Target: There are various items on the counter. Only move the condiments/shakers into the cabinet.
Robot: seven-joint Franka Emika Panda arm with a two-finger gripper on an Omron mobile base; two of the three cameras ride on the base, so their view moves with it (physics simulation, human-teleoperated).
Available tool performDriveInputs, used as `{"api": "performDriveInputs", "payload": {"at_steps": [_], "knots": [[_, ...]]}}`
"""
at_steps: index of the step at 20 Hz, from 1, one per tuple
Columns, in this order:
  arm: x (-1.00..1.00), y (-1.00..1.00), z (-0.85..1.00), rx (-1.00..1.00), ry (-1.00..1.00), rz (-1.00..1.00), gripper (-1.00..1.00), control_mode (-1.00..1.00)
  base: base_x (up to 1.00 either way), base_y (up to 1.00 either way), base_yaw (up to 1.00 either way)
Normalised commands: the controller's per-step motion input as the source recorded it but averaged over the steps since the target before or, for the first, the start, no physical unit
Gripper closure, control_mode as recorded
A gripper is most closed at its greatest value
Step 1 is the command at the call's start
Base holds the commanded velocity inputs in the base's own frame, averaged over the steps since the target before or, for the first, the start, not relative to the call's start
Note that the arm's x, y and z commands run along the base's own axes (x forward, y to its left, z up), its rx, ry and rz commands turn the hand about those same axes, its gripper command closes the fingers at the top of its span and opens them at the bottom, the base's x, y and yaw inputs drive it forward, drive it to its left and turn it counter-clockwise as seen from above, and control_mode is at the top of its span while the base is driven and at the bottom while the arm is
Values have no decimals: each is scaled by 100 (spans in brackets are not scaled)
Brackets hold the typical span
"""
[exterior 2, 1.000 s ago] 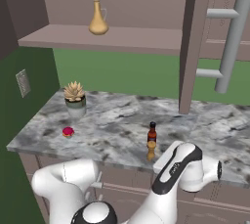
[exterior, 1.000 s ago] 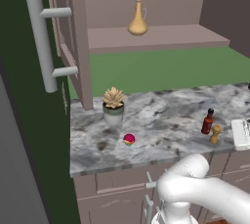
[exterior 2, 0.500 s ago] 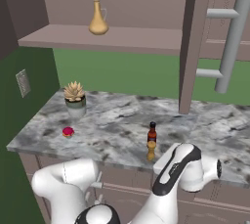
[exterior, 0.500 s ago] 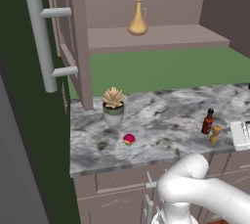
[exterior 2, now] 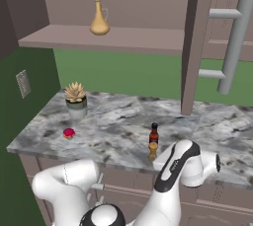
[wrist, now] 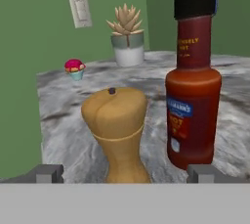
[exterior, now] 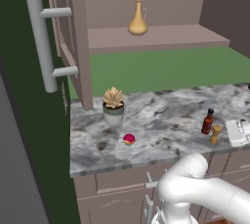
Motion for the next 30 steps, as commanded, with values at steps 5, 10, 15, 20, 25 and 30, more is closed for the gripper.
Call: {"api": "performDriveInputs", "payload": {"at_steps": [5, 10, 15, 20, 25, 30], "knots": [[9, 12, 0, 2, 6, 0, -100, -100, 0, 0, 0], [1, 15, -1, 2, 6, 0, -100, -100, 0, 0, 0], [0, 24, -1, 0, 5, 0, -100, -100, 0, 0, 0], [0, 4, 0, 0, 2, 0, 100, -100, 0, 0, 0], [-7, 1, 48, 0, -12, -6, 100, -100, 0, 0, 0], [0, 20, 99, -1, -6, -15, 100, -100, 0, 0, 0]]}}
